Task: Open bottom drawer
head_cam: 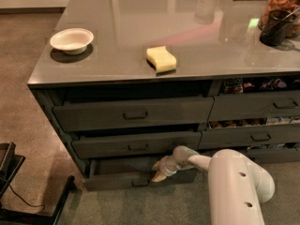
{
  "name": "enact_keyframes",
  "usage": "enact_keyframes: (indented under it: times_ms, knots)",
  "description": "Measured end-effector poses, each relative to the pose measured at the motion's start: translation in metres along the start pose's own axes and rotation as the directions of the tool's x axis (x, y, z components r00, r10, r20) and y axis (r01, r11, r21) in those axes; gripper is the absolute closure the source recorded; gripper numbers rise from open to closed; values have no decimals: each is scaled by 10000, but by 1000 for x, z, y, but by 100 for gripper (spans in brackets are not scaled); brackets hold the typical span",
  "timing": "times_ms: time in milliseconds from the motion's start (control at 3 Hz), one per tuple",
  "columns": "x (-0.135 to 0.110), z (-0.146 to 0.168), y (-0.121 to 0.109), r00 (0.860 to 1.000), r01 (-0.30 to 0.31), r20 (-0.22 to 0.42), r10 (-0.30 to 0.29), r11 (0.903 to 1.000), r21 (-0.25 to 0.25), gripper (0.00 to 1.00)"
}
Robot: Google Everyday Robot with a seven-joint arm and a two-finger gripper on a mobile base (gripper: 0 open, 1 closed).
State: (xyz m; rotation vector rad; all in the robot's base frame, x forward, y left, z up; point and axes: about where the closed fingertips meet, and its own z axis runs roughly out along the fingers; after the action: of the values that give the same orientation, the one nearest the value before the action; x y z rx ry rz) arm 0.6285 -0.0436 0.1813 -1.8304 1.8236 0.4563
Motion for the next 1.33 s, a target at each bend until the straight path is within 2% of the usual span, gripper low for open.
enact_keyframes:
  times_ms: [667, 1000, 1333]
  knots:
    - [4, -5, 20, 9972, -156, -739, 76, 9941, -1077, 16]
    - [4, -13, 36, 9927, -358, -1196, 164, 9861, -1624, 0]
    - [7, -21, 54, 9869, -693, -1570, 373, 9765, -2039, 0]
